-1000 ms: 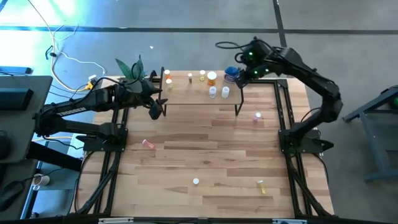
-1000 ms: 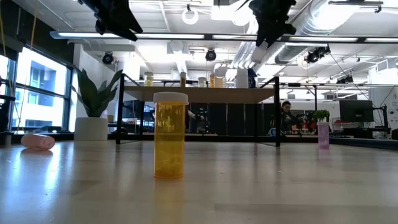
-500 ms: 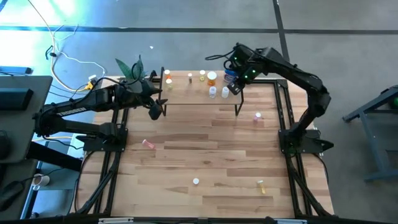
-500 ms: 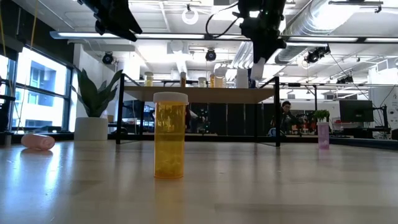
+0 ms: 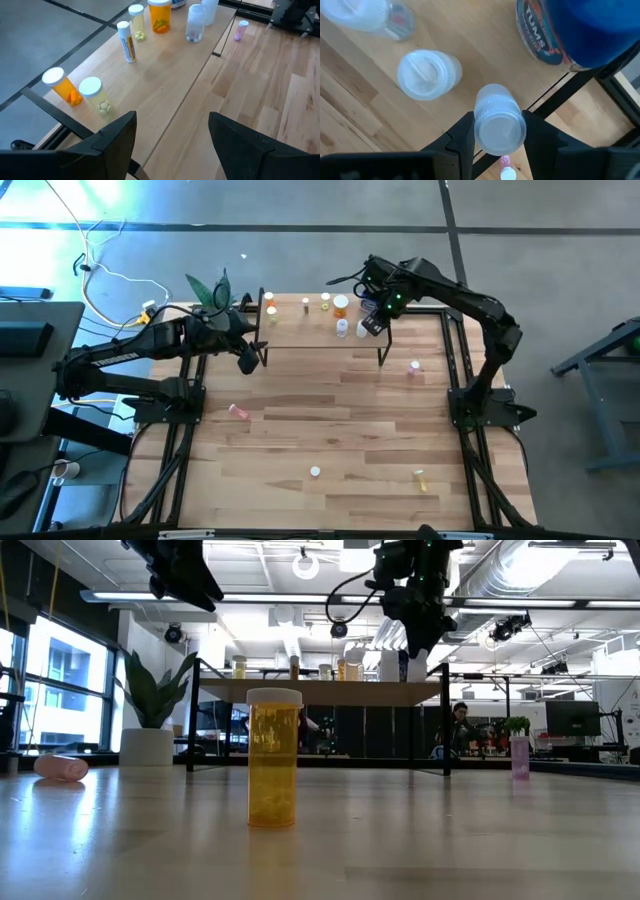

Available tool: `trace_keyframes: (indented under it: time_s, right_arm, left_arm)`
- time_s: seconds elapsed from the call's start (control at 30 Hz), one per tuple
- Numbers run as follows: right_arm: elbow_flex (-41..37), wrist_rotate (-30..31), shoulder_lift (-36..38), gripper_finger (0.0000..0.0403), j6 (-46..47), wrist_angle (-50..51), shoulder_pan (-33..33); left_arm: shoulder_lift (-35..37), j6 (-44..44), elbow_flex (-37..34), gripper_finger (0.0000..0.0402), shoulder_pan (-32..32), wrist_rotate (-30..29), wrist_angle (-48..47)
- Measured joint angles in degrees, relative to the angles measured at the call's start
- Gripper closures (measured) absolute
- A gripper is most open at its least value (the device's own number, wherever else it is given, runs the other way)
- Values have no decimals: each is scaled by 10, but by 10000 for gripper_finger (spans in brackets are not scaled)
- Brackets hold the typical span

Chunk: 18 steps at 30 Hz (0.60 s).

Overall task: Pick and place medicine bottles onto shelf by color
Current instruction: Put the white pill bottle on the shelf

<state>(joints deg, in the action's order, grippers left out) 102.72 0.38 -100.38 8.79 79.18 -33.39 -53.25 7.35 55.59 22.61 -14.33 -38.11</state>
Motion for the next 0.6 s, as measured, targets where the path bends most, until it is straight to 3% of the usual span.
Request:
trace_keyframes:
  time_s: [0.37,0.6]
  right_arm:
    - [0,0,-10,280,12,16,0]
    - [0,0,-10,228,1,16,0]
  left_arm:
    - [0,0,0,165,0,0,0]
    - [0,0,0,165,0,2,0]
